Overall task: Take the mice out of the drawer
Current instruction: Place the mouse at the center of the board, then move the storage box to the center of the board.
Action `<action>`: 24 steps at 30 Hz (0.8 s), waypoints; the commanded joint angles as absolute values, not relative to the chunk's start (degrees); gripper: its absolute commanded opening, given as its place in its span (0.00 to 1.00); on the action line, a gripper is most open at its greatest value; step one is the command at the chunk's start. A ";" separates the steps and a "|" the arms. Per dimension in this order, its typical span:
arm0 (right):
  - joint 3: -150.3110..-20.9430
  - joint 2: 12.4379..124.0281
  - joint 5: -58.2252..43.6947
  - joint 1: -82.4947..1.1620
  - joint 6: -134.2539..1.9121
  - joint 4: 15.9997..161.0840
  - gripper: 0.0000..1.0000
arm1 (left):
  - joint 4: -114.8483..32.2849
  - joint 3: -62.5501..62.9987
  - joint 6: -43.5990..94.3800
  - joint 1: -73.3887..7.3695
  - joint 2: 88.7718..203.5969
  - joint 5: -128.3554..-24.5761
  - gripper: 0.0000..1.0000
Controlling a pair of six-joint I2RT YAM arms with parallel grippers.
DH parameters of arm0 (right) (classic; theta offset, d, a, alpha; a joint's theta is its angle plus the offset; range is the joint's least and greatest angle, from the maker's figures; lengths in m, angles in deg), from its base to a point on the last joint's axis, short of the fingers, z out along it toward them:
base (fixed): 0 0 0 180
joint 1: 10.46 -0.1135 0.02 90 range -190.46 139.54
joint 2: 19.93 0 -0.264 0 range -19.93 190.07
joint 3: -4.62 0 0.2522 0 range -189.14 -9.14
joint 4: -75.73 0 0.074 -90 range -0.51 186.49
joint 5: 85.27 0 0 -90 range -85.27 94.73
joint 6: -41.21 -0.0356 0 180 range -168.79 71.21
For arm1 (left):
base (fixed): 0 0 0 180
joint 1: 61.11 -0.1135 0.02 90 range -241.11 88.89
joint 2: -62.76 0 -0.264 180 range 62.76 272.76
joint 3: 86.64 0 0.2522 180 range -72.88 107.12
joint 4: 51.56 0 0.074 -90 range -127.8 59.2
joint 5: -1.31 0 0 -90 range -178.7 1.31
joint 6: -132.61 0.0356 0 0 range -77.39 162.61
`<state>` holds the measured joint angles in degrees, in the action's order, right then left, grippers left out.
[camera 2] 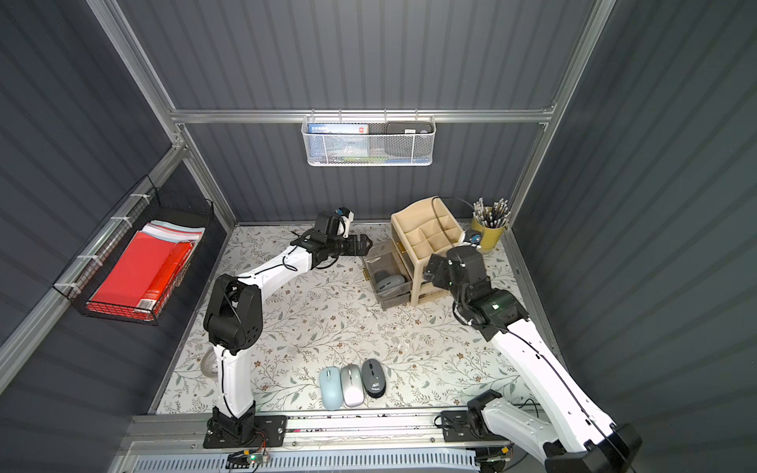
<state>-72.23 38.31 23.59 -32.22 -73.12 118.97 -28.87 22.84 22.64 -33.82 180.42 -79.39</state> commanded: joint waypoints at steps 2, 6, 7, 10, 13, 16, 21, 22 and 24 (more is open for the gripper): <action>-72.41 39.27 15.72 -19.74 -70.15 111.55 0.97 | -33.76 19.99 23.88 -32.17 173.74 -82.92 0.99; -72.52 43.09 7.74 -9.62 -70.43 105.64 0.97 | -27.23 23.80 28.34 -31.20 175.45 -80.64 0.86; -73.20 44.15 5.87 -7.19 -71.17 104.93 0.97 | -24.55 25.11 29.78 -30.86 176.16 -80.52 0.77; -73.92 46.74 2.28 -2.38 -72.21 101.59 0.97 | -20.36 25.92 32.12 -30.12 176.58 -79.21 0.21; -75.68 51.77 -0.86 0.71 -73.21 100.81 0.97 | -15.99 26.16 35.38 -29.07 177.25 -77.12 0.00; -77.52 57.24 -2.97 1.32 -72.99 100.26 0.97 | -11.51 26.66 39.14 -27.44 177.99 -76.28 0.00; -79.69 64.26 -8.20 1.31 -72.24 98.59 0.96 | -8.53 26.73 42.77 -25.08 176.86 -77.42 0.00; -80.08 65.45 -9.26 1.35 -72.66 98.37 0.96 | -8.52 26.66 43.28 -24.55 176.35 -78.47 0.00; -81.21 67.40 -13.83 1.19 -72.09 98.83 0.95 | -8.54 26.52 44.55 -23.49 175.57 -80.29 0.00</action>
<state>-78.54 66.24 -7.34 1.33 -72.73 100.13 -11.41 25.07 40.55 -24.55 177.41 -78.59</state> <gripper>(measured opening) 0.956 0.042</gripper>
